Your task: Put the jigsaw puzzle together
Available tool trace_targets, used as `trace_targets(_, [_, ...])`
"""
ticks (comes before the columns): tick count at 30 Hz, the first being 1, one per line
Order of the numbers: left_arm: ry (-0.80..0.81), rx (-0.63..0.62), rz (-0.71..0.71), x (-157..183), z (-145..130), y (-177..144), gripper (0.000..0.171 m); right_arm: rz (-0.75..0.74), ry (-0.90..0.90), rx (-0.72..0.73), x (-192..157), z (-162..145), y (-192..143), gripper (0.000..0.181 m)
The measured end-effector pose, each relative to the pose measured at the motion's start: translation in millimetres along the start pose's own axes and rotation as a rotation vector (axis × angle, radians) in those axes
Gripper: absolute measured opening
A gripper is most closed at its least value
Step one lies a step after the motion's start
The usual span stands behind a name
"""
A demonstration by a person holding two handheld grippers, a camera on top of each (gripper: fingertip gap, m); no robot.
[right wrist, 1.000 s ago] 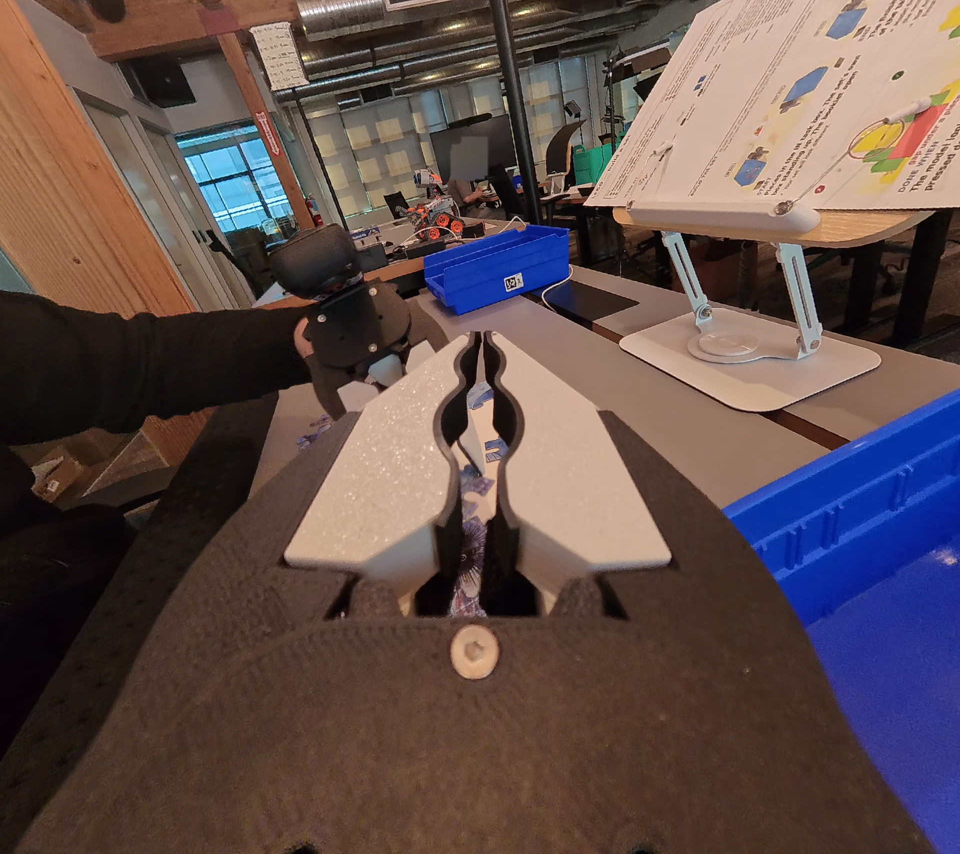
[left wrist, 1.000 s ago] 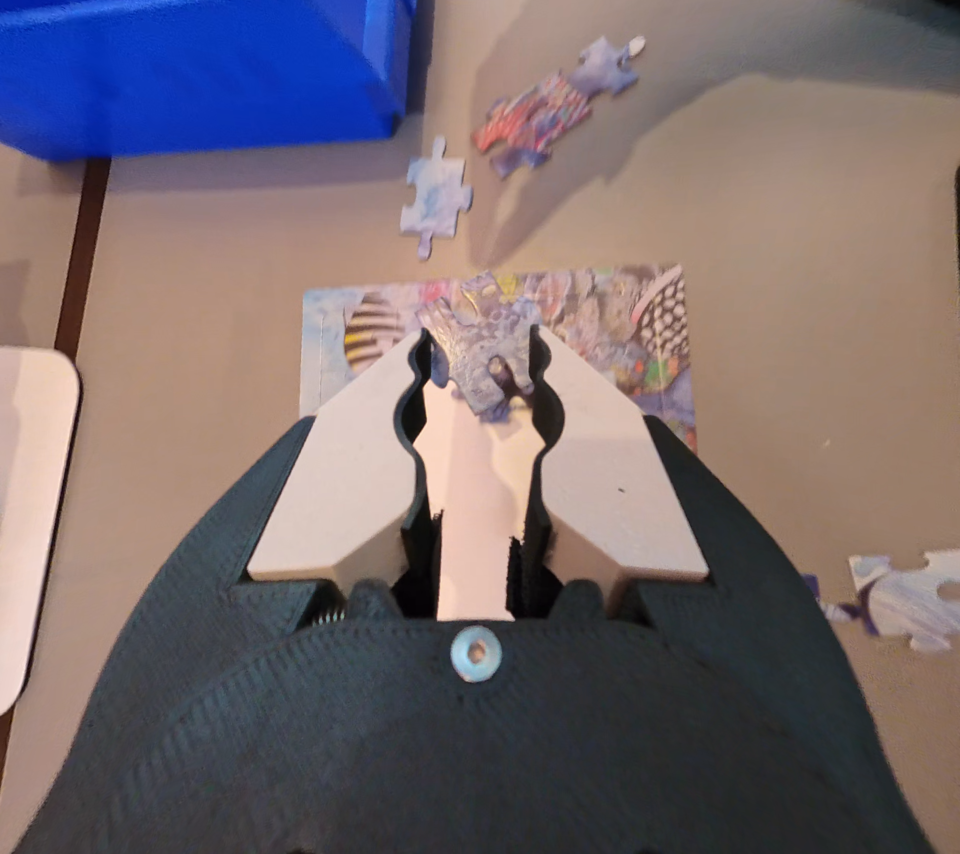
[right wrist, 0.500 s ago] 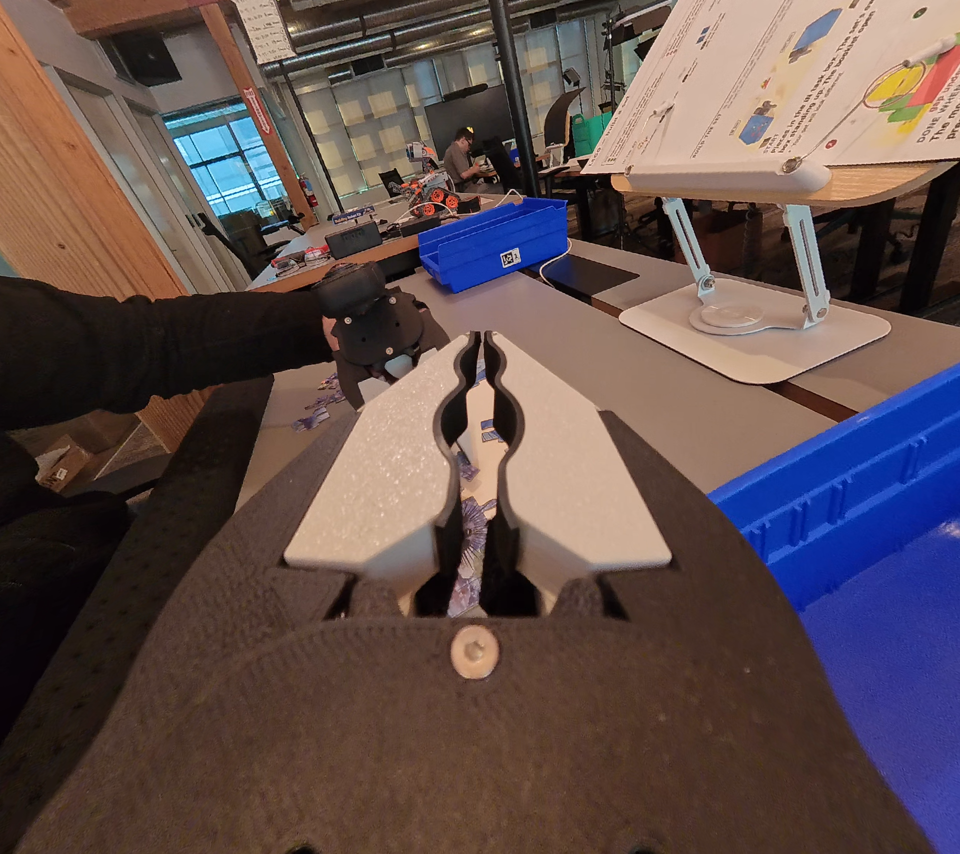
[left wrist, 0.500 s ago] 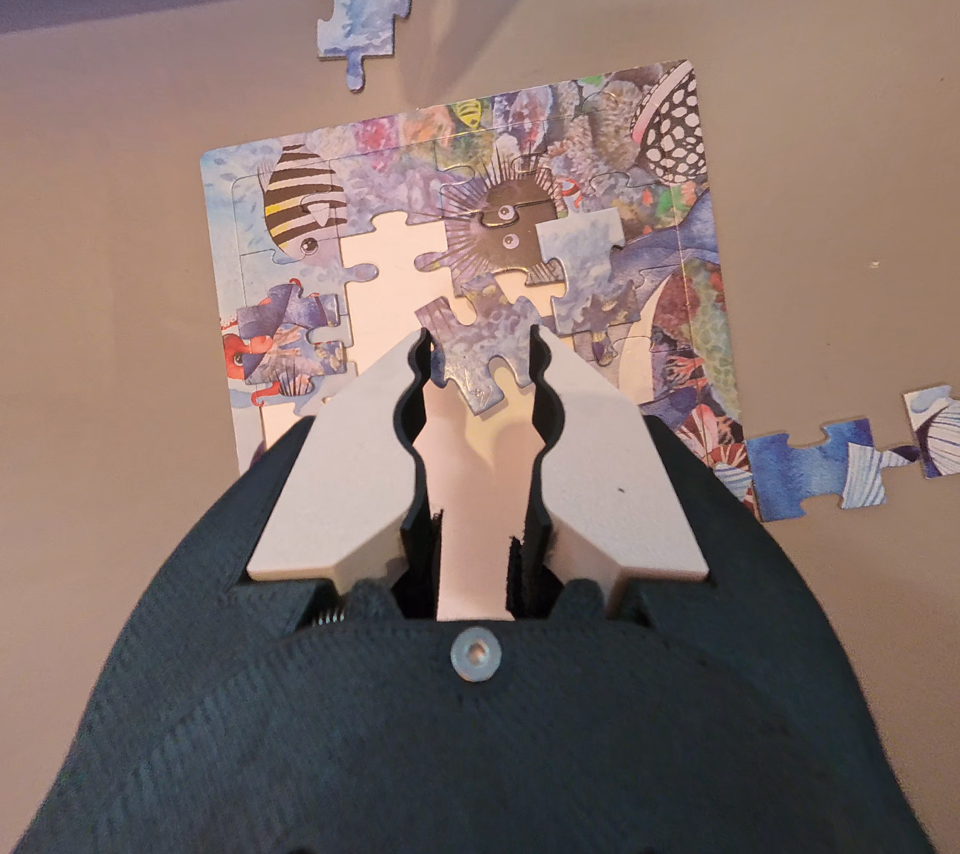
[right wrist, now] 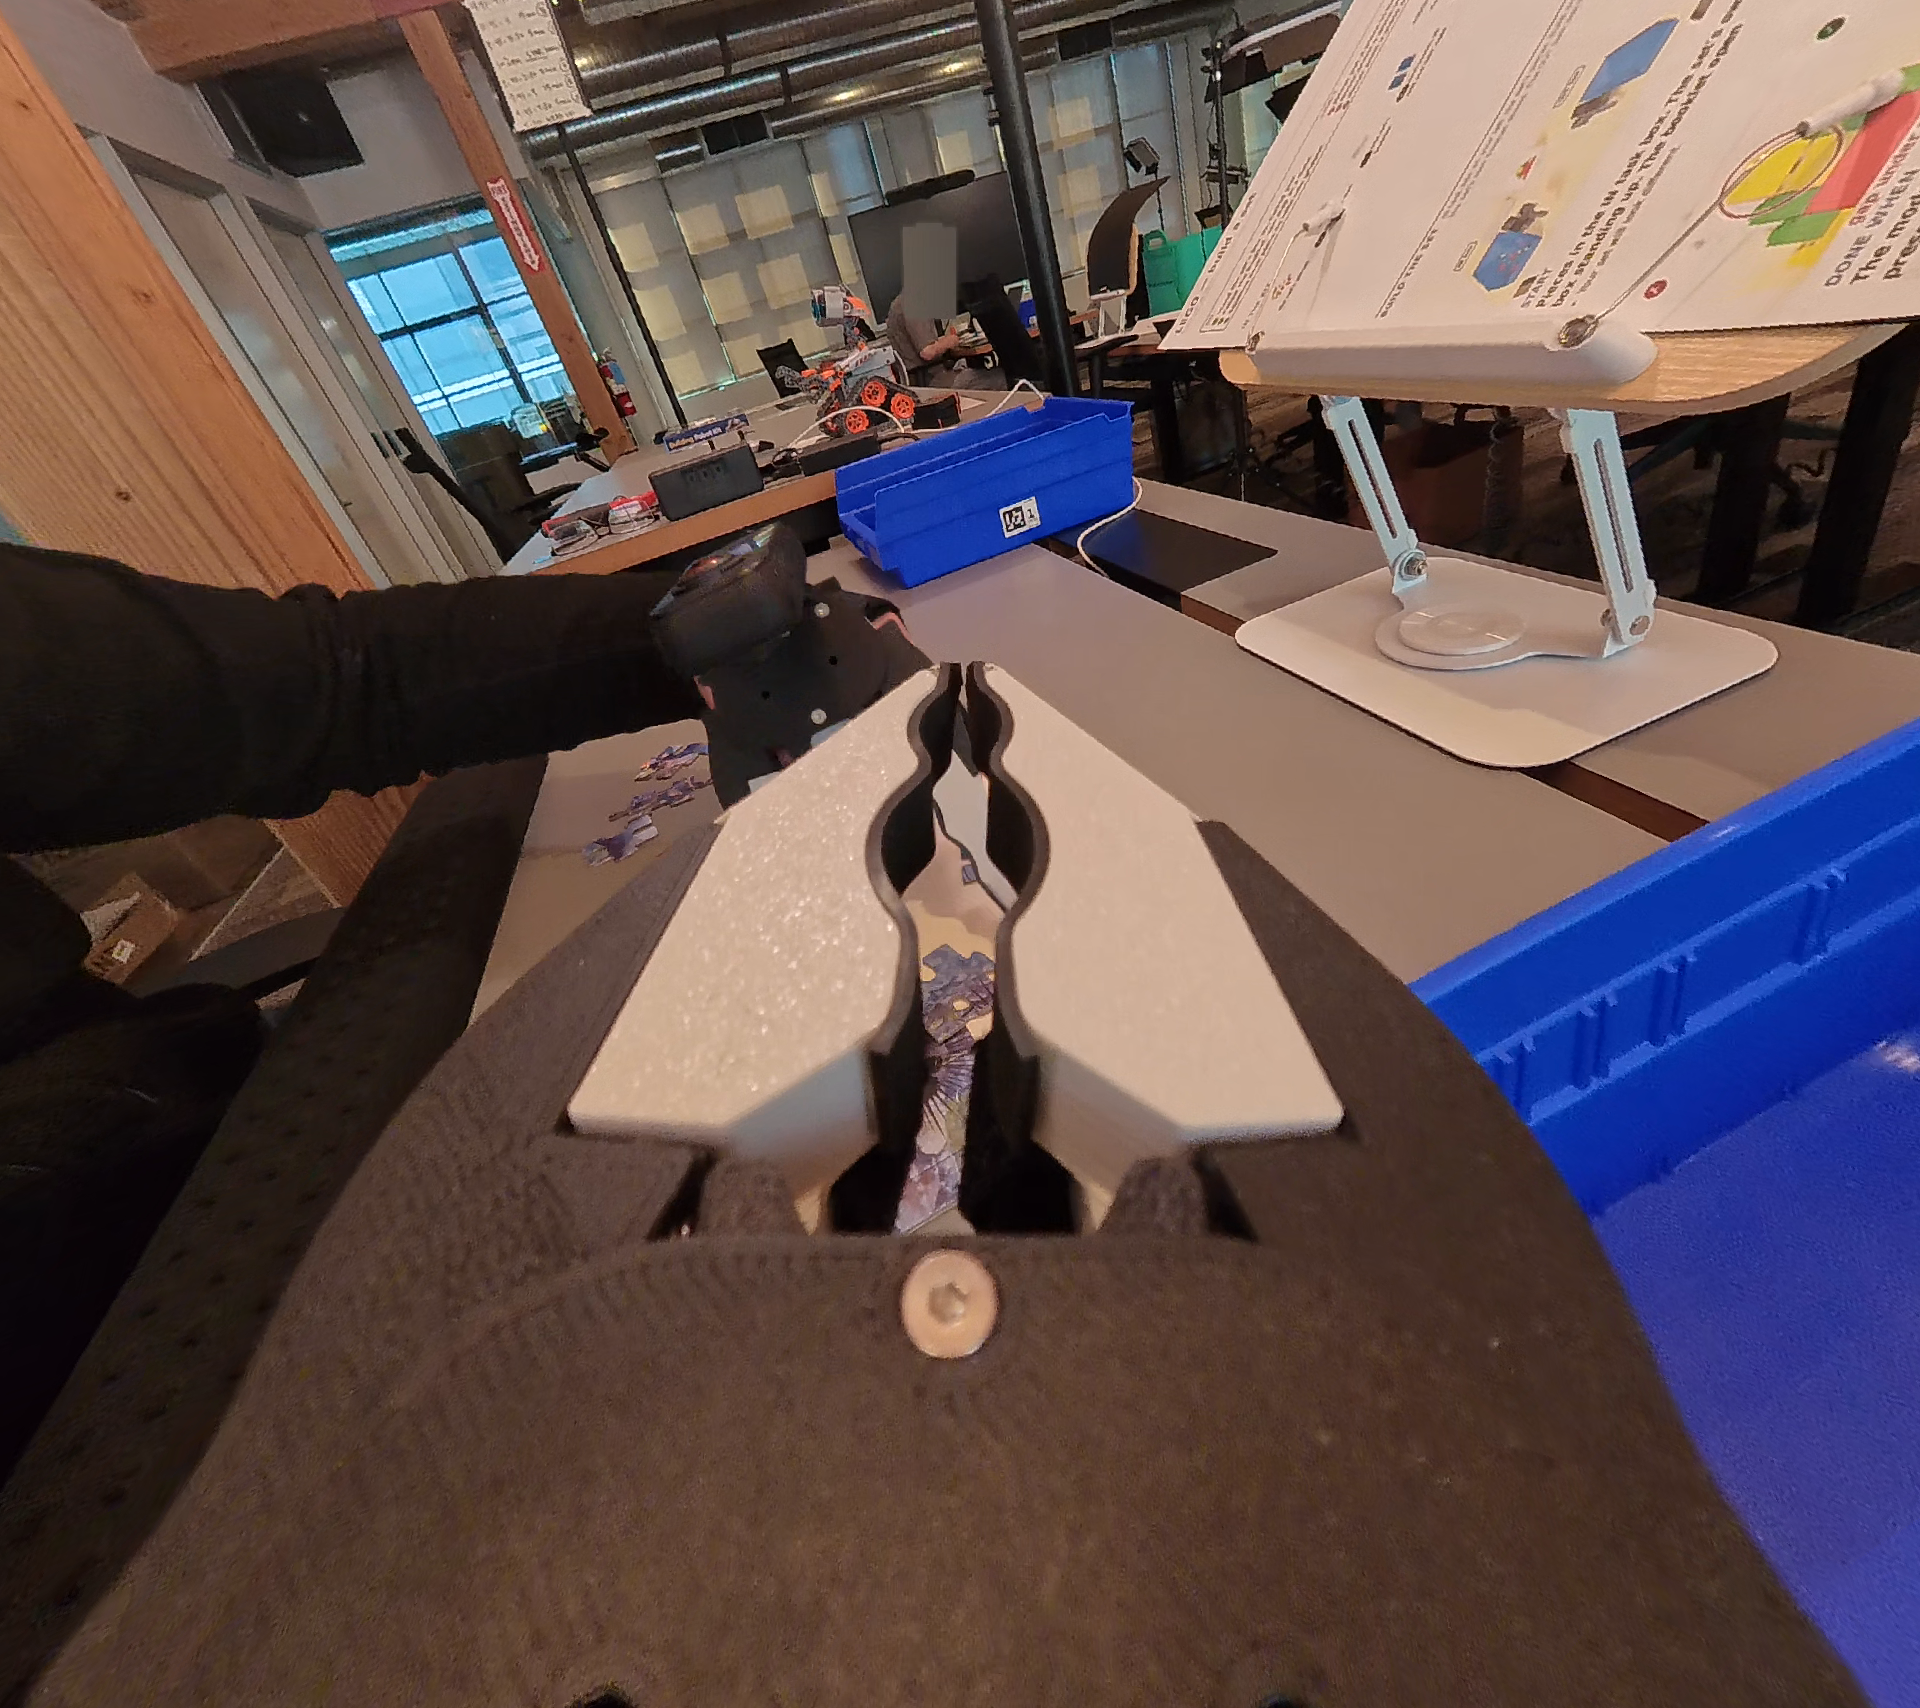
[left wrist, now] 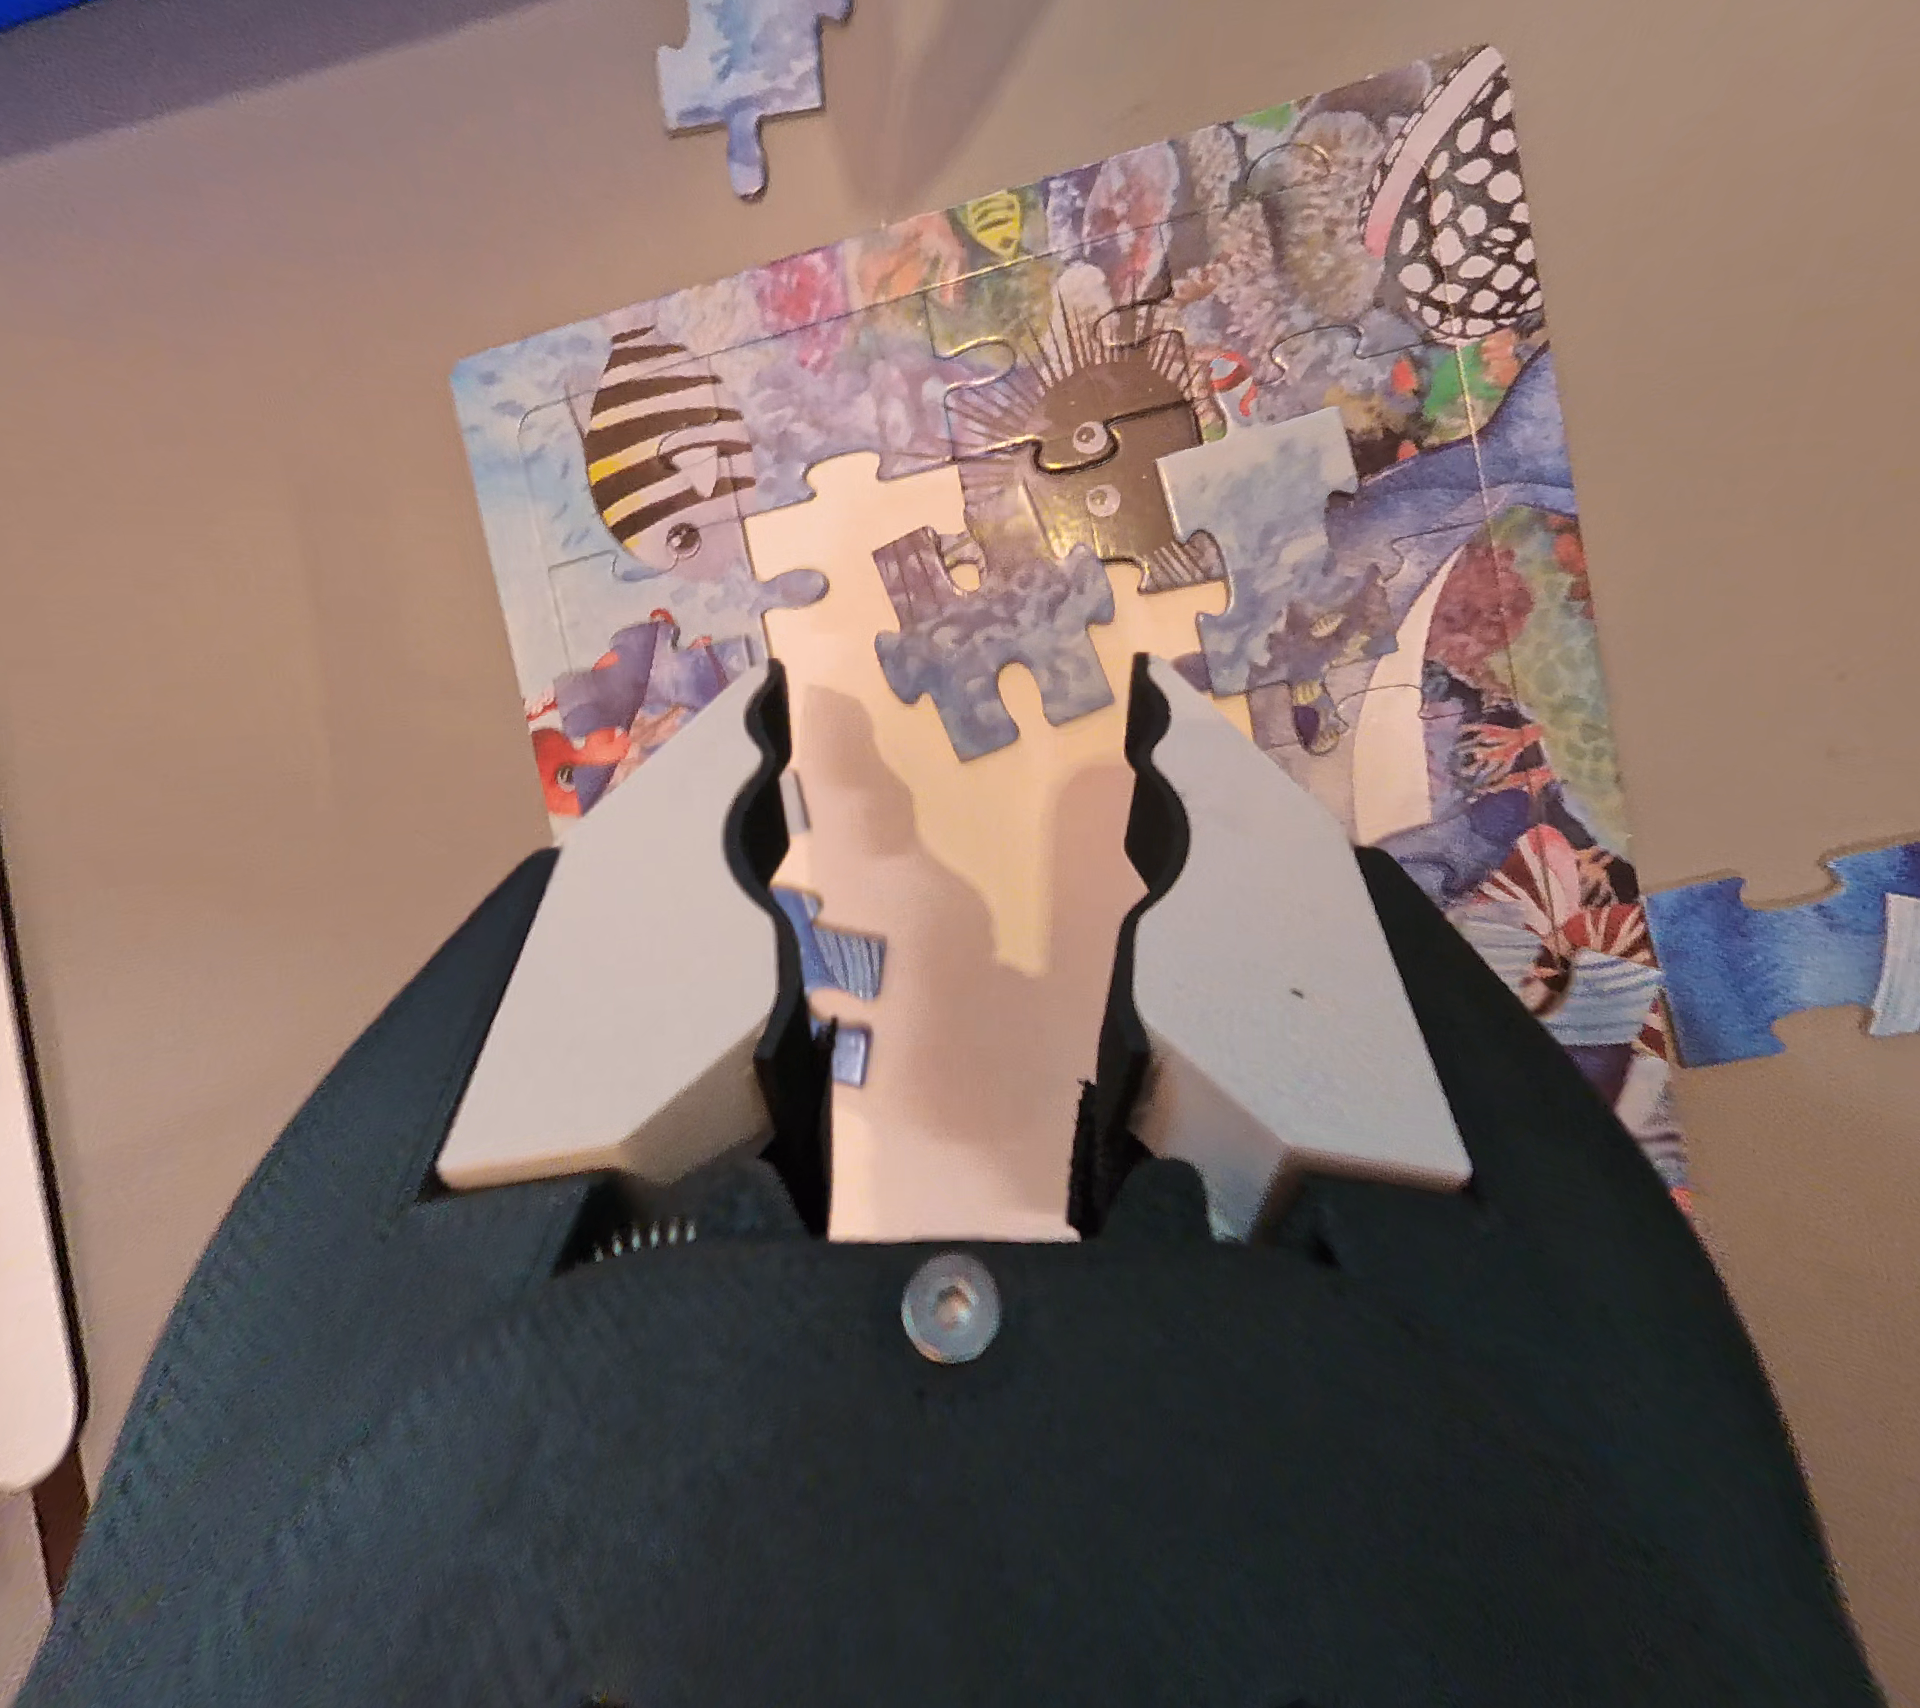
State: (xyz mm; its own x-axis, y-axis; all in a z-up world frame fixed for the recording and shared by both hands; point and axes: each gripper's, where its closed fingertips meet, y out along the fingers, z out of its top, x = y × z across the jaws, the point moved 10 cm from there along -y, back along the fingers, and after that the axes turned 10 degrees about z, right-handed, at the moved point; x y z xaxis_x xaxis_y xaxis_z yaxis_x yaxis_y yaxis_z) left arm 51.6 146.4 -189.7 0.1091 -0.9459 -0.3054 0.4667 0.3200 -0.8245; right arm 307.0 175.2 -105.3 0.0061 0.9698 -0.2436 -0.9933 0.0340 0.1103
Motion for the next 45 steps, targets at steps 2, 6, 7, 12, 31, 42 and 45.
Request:
trace_targets(2, [-0.026,0.004,0.032,4.5,-3.3,-9.8,0.062,0.009,0.007,-0.002,-0.4,-0.4,1.8,0.000])
trace_targets(6, [-0.086,0.011,0.092,16.5,-9.2,-15.9,0.055,-0.002,0.069,-0.110,3.9,-11.7,16.0,0.000])
trace_targets(7, [-0.100,0.010,0.113,18.5,-10.1,-14.3,0.055,-0.004,0.096,-0.164,5.6,-17.6,21.9,0.000])
trace_targets(12, [-0.152,0.027,0.181,26.0,-14.1,-5.3,0.049,-0.062,0.138,-0.520,8.7,-59.4,64.4,0.000])
trace_targets(31, [-0.161,0.015,0.269,17.8,-20.7,-1.8,0.036,-0.181,0.066,-0.859,14.5,-119.6,111.5,0.000])
trace_targets(42, [-0.165,-0.005,0.308,8.7,-18.8,1.9,0.032,-0.107,0.105,-0.897,8.5,-119.4,106.8,0.000])
trace_targets(45, [-0.189,0.019,0.318,8.9,-19.0,0.5,0.027,-0.087,0.132,-0.891,8.3,-120.6,105.6,0.000])
